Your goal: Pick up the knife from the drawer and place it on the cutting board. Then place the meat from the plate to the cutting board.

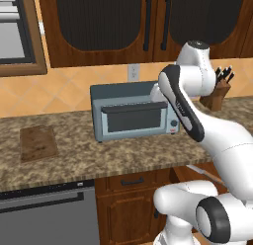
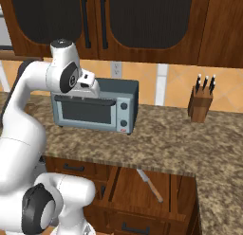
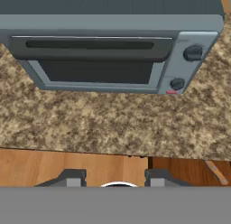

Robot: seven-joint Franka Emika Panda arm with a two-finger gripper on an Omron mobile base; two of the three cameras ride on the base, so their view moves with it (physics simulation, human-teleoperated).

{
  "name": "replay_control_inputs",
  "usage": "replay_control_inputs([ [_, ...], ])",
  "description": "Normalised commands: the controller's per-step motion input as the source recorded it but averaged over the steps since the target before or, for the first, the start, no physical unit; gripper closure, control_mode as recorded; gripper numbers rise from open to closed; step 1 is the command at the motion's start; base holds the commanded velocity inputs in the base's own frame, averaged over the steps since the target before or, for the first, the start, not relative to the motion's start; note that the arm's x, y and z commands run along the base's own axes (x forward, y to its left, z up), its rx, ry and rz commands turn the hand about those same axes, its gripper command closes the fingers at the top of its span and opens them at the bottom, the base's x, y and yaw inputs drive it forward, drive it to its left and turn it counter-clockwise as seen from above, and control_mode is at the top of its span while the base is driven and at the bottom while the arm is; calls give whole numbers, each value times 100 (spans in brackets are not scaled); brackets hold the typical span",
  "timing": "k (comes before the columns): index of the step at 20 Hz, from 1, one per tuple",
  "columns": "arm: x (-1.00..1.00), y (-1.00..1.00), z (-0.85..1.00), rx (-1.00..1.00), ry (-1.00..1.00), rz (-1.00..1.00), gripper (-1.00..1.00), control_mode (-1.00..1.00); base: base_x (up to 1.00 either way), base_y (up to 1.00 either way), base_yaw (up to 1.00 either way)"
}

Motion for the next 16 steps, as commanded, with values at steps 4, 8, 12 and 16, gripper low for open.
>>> replay_control_inputs([
  [4, -26, -13, -32, 0, -8, 0, -100, -100, 0, 0, 0],
  [8, -57, -96, -61, 11, -8, 0, -100, -100, 0, 0, 0],
  [12, -47, -100, -73, 5, 3, 0, -100, -100, 0, 0, 0],
  [16, -25, -89, -86, -2, 18, -1, -100, -100, 0, 0, 0],
])
